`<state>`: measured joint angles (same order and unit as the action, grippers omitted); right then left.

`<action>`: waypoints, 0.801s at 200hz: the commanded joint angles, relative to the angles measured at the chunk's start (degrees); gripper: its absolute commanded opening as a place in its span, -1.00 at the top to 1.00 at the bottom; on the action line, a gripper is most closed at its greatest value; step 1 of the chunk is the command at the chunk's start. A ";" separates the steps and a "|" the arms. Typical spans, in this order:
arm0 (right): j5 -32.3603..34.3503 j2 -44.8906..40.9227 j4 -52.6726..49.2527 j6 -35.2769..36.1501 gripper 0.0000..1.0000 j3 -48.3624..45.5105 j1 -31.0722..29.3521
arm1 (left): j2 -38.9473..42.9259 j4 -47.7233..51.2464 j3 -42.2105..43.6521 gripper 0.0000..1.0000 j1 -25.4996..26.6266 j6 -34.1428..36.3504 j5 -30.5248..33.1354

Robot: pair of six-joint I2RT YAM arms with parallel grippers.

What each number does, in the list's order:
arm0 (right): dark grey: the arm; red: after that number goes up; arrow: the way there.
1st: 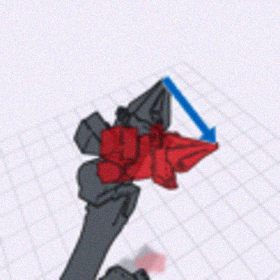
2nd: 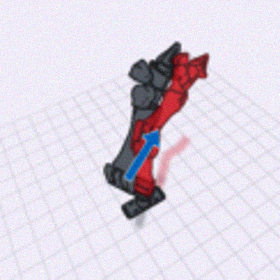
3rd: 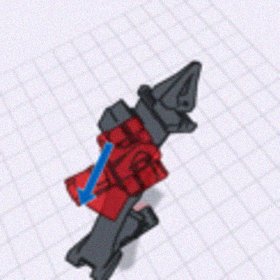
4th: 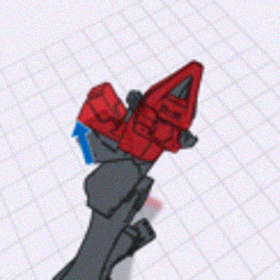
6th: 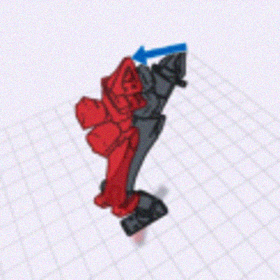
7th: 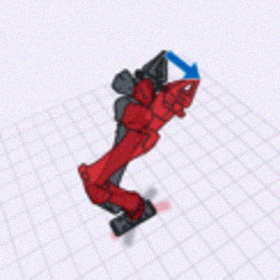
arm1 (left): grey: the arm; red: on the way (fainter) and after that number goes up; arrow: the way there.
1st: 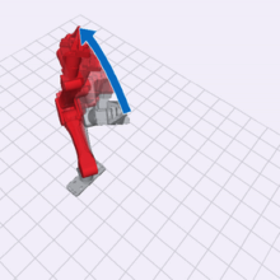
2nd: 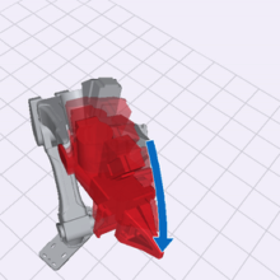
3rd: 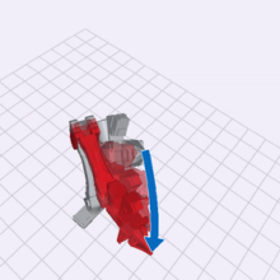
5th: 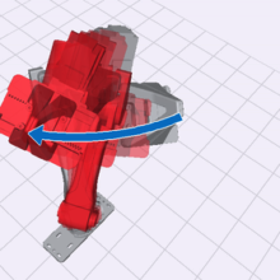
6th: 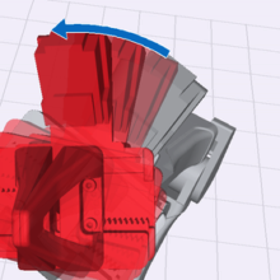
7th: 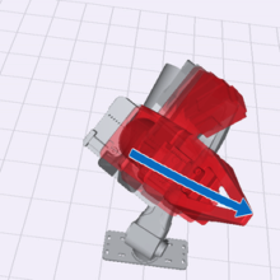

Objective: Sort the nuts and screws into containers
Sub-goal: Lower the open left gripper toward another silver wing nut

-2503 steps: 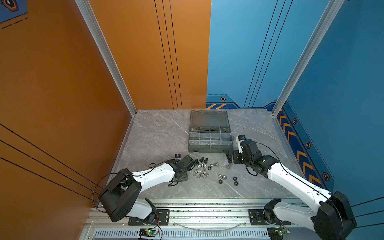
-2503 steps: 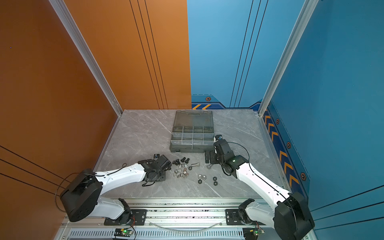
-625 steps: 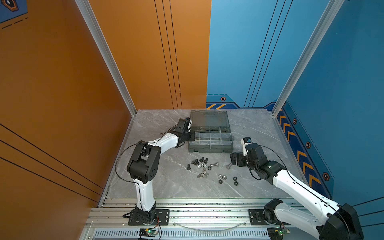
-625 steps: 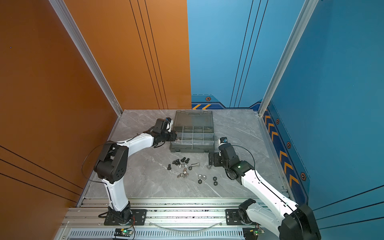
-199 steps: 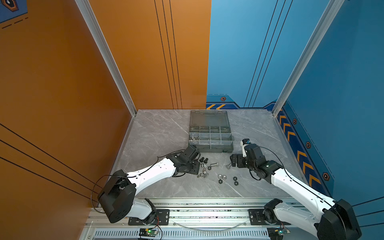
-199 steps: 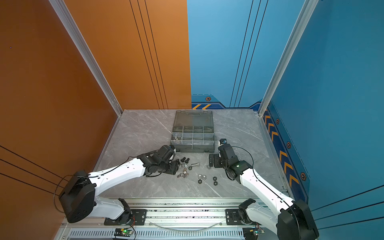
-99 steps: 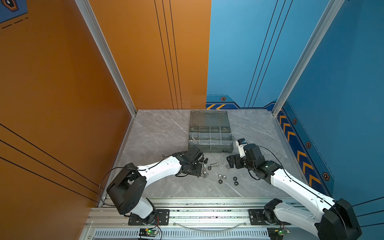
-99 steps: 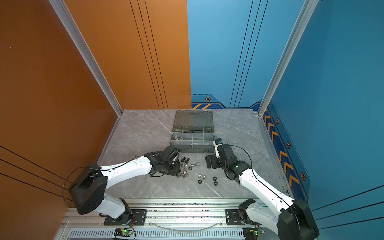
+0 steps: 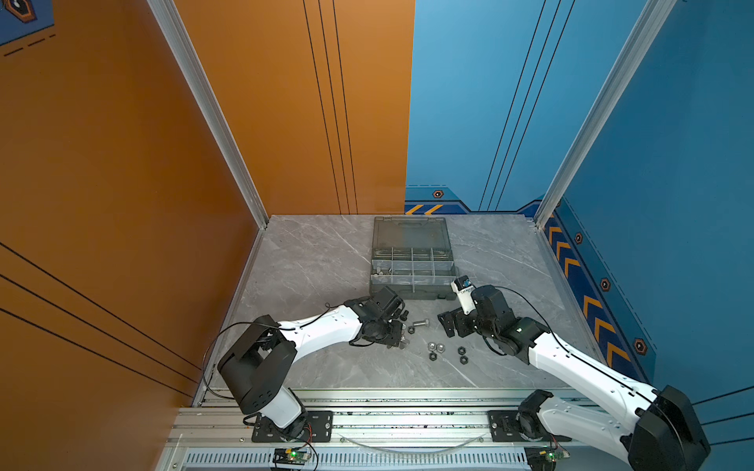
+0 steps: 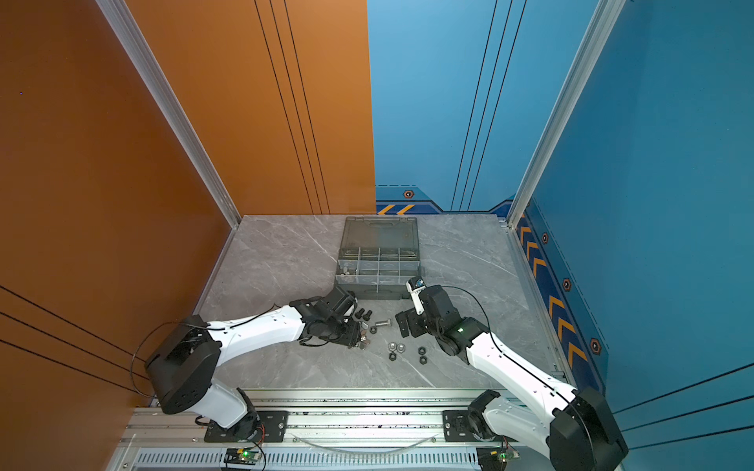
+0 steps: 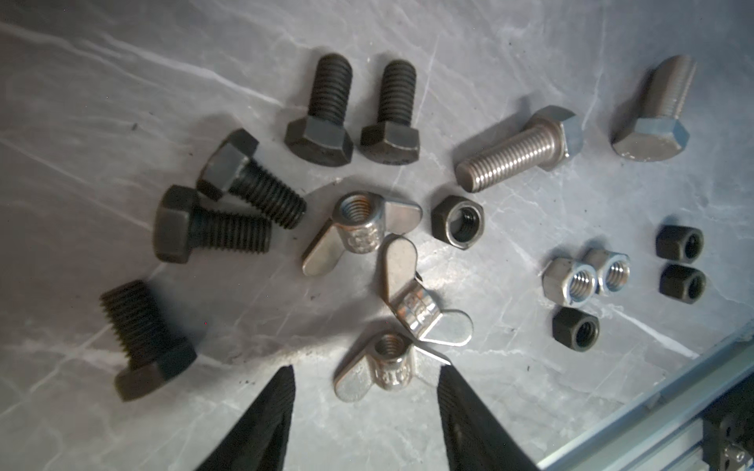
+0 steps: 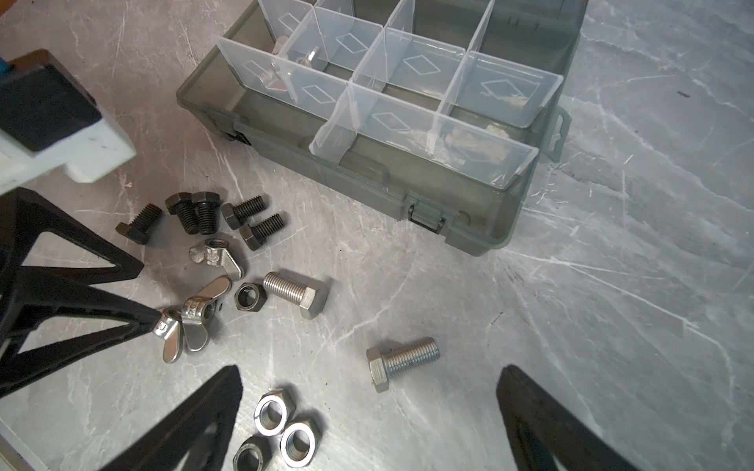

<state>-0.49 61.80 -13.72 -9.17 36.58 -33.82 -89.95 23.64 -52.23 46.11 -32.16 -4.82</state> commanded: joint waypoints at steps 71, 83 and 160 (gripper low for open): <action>1.98 0.37 0.92 -0.46 -0.99 -0.95 -0.46 | -2.02 3.16 -2.53 -0.15 2.92 -0.61 -3.34; 1.86 0.47 0.90 -0.49 -0.99 -0.98 -0.51 | -2.73 3.12 -2.74 -0.15 3.49 -1.06 -2.89; 2.04 0.69 1.15 -0.52 -0.99 -1.29 -0.52 | -5.82 6.67 -5.86 -0.17 3.29 1.72 -0.40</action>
<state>0.23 61.89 -13.26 -9.19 35.94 -33.87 -94.65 26.98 -55.59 49.52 -32.32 -6.68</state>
